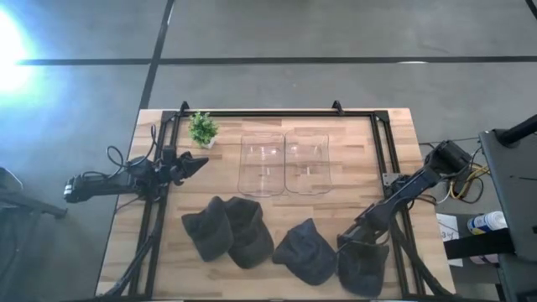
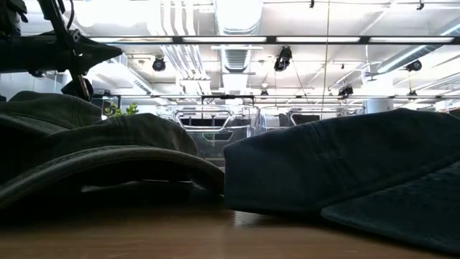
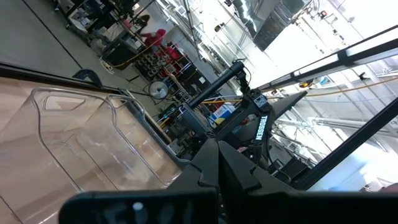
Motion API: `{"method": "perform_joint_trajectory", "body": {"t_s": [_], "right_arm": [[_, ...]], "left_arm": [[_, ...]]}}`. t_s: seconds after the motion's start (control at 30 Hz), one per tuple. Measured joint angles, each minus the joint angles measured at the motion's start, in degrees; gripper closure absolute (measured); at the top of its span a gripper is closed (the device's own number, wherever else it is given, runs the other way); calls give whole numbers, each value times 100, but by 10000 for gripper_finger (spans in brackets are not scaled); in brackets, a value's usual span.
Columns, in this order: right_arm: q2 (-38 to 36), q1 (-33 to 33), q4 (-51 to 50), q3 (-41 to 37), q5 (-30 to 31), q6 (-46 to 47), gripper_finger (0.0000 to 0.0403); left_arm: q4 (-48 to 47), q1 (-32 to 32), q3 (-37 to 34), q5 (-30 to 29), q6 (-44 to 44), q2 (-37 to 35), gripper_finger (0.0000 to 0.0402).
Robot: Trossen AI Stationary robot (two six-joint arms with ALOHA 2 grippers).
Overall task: Pick & Place hat
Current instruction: Put the right blue cap into the right transparent bin
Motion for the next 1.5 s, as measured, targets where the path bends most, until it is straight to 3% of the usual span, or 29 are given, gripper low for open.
{"method": "perform_joint_trajectory", "body": {"t_s": [0.13,0.37,0.5,0.73,0.97,1.17,1.5], "right_arm": [[-56,7,-11,-72,158,-7,391],[-387,30,-273,122,473,389,394],[-955,87,-1543,630,1207,451,395],[-1828,90,-3920,1757,1988,841,395],[-1962,85,-5482,3336,3181,1007,395],[-1690,-41,-6250,4462,4575,669,396],[-888,-1342,-6555,4901,5375,-1465,396]], "left_arm": [[-4,0,-2,0,0,0,401],[-4,2,-2,-2,-9,0,401],[-9,0,-2,-9,-2,0,401],[-17,1,-2,-22,11,0,401],[-29,0,-2,-22,9,0,401],[-31,0,-2,-26,9,0,401],[-27,0,0,-26,7,0,401]]}}
